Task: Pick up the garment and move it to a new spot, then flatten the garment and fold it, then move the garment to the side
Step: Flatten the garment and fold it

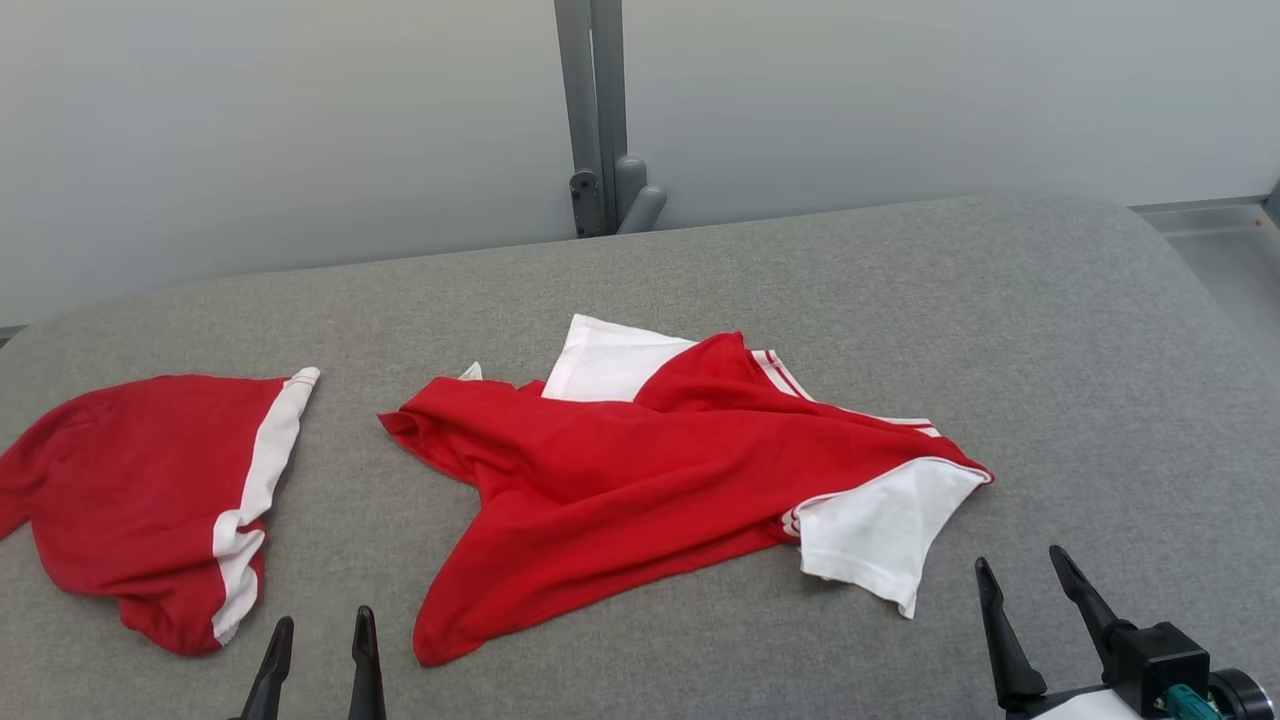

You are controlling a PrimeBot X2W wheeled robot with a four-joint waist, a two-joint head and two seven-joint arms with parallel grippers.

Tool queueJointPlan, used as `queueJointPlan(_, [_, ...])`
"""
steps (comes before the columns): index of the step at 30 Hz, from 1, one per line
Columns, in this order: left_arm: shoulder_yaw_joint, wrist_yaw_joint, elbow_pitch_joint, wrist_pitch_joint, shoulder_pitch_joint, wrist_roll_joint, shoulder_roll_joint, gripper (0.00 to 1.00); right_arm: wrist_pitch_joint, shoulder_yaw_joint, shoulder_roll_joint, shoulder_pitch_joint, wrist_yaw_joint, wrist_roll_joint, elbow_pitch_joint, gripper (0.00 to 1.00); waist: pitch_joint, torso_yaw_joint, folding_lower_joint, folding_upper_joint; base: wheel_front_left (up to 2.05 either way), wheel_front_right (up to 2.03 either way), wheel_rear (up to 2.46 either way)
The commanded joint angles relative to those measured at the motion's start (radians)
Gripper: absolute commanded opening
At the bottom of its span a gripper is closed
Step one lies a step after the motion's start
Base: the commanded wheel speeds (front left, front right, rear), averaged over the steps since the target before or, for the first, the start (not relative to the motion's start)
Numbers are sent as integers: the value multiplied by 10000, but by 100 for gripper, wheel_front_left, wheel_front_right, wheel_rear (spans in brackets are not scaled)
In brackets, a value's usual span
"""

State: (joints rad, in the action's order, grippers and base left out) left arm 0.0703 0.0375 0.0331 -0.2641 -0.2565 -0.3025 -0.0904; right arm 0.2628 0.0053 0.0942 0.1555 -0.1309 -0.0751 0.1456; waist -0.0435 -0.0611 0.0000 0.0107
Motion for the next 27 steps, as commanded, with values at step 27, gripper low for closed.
queueJointPlan(27, [1375,194,3814,937,2924,-459,358,100,16,824,-424,-3655,3,399,5348,100,1887,270,0,-107,0,0,0])
